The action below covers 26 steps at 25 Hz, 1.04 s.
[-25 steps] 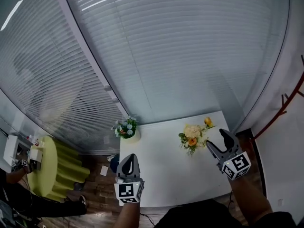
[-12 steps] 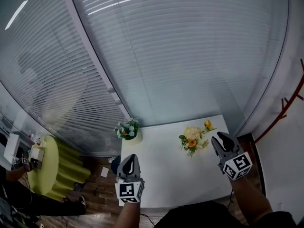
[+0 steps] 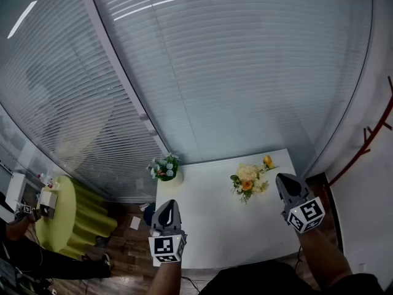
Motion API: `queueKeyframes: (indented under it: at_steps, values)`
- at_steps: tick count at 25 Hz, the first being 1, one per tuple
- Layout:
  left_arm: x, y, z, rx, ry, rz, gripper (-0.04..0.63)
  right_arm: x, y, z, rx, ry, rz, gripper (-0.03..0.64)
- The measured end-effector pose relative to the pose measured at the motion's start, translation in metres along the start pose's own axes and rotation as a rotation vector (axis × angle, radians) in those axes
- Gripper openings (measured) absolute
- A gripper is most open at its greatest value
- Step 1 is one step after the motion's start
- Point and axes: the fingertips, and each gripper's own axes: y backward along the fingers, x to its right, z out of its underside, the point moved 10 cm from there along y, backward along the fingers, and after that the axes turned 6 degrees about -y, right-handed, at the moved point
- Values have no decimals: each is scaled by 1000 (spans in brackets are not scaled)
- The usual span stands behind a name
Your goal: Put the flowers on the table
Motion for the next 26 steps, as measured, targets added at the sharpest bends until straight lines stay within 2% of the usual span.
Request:
queueKeyframes:
  at_steps: [26]
  values:
    - [-1, -2, -2, 11, -8, 9, 5, 1, 2, 2, 7, -1, 23, 21]
